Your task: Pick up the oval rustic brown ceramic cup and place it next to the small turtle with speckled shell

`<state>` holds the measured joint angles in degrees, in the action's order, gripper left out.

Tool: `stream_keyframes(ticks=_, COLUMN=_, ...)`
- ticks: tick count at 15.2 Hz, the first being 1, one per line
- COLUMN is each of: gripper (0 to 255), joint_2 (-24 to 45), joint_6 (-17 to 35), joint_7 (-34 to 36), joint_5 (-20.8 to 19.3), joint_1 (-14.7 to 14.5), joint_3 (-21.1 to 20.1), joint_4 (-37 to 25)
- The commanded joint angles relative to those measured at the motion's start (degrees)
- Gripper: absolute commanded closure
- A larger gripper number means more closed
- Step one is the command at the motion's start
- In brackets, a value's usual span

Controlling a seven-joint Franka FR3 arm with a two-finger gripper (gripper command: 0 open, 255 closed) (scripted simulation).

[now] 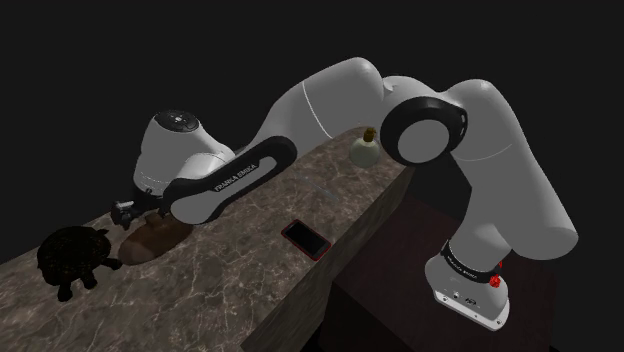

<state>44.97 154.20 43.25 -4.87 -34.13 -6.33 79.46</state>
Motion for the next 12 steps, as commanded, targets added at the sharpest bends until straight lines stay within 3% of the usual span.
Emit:
stream_keyframes(ticks=1, gripper=0, joint_2=0.5, joint_6=-12.6, joint_7=-0.7, joint_5=0.3, joint_1=0.5, joint_3=-0.4, joint_4=0.6)
stream_keyframes(ticks=3, gripper=0, joint_2=-2.0, joint_6=-10.6, joint_7=-0.1, joint_5=0.2, joint_1=0.3, joint_3=-0.4, joint_4=5.0)
stream_keyframes(ticks=4, gripper=0, joint_2=0.3, joint_6=-11.3, joint_7=1.1, joint_5=-0.2, joint_1=-1.2, joint_3=0.5, joint_4=2.0)
stream_keyframes(ticks=8, gripper=0, joint_2=-6.3, joint_6=-13.8, joint_7=0.9, joint_5=0.3, joint_1=-0.7, joint_3=0.0, joint_4=6.1)
stream_keyframes(ticks=12, gripper=0, joint_2=-6.3, joint_6=-13.8, joint_7=0.9, joint_5=0.3, joint_1=-0.7, joint_3=0.0, joint_4=6.1)
